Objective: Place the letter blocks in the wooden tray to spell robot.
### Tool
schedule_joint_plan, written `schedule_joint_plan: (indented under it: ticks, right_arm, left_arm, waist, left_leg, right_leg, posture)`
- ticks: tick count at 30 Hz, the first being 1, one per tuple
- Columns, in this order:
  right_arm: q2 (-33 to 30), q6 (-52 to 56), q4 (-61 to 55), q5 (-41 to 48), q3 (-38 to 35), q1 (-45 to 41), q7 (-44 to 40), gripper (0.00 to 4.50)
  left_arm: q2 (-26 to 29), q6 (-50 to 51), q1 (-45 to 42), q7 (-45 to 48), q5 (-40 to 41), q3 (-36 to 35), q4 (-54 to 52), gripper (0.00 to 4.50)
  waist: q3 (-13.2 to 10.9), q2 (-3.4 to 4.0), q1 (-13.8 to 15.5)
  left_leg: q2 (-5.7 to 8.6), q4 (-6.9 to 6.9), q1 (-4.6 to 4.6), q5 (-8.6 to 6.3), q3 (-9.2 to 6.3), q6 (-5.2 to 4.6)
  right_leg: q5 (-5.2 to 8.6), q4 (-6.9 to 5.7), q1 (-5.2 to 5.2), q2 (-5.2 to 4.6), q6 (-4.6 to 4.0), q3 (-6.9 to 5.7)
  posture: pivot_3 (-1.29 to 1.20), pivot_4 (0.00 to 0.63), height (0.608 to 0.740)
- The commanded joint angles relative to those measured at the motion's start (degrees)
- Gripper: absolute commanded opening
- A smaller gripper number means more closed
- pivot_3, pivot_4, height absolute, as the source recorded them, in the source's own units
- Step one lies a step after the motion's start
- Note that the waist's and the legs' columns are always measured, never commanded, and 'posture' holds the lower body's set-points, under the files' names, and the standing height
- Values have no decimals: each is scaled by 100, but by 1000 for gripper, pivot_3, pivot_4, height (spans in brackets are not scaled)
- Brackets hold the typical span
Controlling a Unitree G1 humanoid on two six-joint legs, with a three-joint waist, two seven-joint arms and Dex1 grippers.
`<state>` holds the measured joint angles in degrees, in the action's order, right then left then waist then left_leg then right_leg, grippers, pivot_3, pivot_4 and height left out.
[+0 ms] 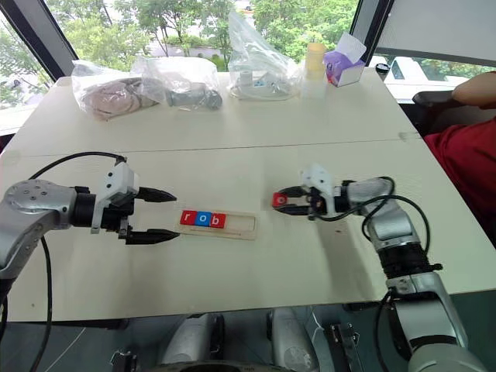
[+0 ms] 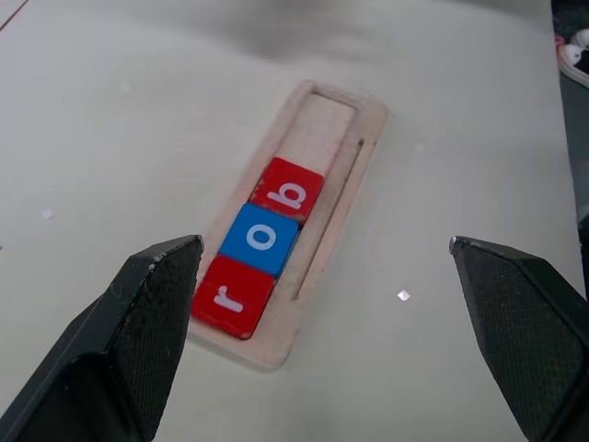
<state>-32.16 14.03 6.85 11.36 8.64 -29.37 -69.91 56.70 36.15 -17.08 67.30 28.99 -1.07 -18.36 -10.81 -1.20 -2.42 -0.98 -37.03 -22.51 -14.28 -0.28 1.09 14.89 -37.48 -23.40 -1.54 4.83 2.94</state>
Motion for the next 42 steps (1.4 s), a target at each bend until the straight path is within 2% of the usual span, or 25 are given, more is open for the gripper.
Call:
schedule_joint_plan:
  ticks: [1, 8, 13, 34, 36, 38, 40, 41, 42]
  right_arm:
    - [308, 908, -888, -119, 236, 30, 801, 1200]
    - [695, 1975, -1873, -423, 945, 374, 1673, 1200]
    - [836, 2128, -1939, -574, 1223, 430, 2076, 1200]
    - [852, 1693, -1447, -667, 1443, 184, 2085, 1200]
    - [891, 1721, -1465, -655, 1476, 176, 2072, 2261]
    - [937, 1734, -1491, -654, 1494, 147, 2086, 3118]
    - [938, 1696, -1563, -656, 1493, 129, 2085, 4221]
    - [919, 1698, -1608, -636, 1483, 130, 2068, 4451]
    - [909, 1708, -1640, -619, 1464, 131, 2071, 4451]
  left_arm:
    - [95, 52, 90, 25, 117, -229, -100, 4500]
    - [157, 35, 443, 3, 124, -308, -223, 4500]
    - [99, 67, 623, -116, 143, -368, -338, 4500]
    - [-124, 21, 578, -471, 111, -289, -345, 4500]
    - [-143, 14, 572, -493, 100, -277, -344, 4500]
    - [-148, 4, 570, -505, 95, -270, -338, 4500]
    - [-152, -3, 575, -519, 91, -278, -339, 4500]
    - [-155, -6, 578, -526, 86, -281, -338, 4500]
    - [-155, -14, 582, -531, 75, -280, -334, 4500]
  waist:
    - [-1, 1, 1]
    - [0, 1, 20]
    - [0, 0, 2]
    - [0, 0, -4]
    - [0, 0, -4]
    - [0, 0, -5]
    - [0, 0, -7]
    - [0, 0, -6]
    - [0, 0, -5]
  left_leg:
    - [2, 0, -2, 0, 2, 0]
    - [4, -3, -16, 0, 5, 0]
    - [2, -4, -18, 0, 7, 0]
    - [2, -3, -20, 0, 9, 0]
    - [2, -2, -21, 0, 9, 0]
    - [2, -3, -20, 0, 8, 0]
    - [2, -2, -20, 0, 8, 0]
    - [1, -2, -20, 0, 8, 0]
    - [1, -2, -20, 0, 8, 0]
  right_leg:
    - [3, 1, -3, -4, -5, 1]
    - [12, 9, -10, -12, -21, 1]
    - [12, 14, -12, -13, -21, 1]
    - [12, 17, -14, -11, -20, 1]
    - [12, 17, -14, -11, -20, 1]
    - [12, 17, -14, -11, -20, 1]
    - [12, 17, -15, -11, -20, 1]
    - [12, 18, -15, -11, -20, 1]
    - [12, 18, -15, -11, -20, 1]
  posture:
    - [0, 150, 740]
    - [0, 150, 740]
    - [0, 150, 740]
    - [0, 150, 740]
    - [0, 150, 740]
    - [0, 150, 740]
    - [0, 150, 740]
    - [0, 150, 740]
    - [0, 150, 740]
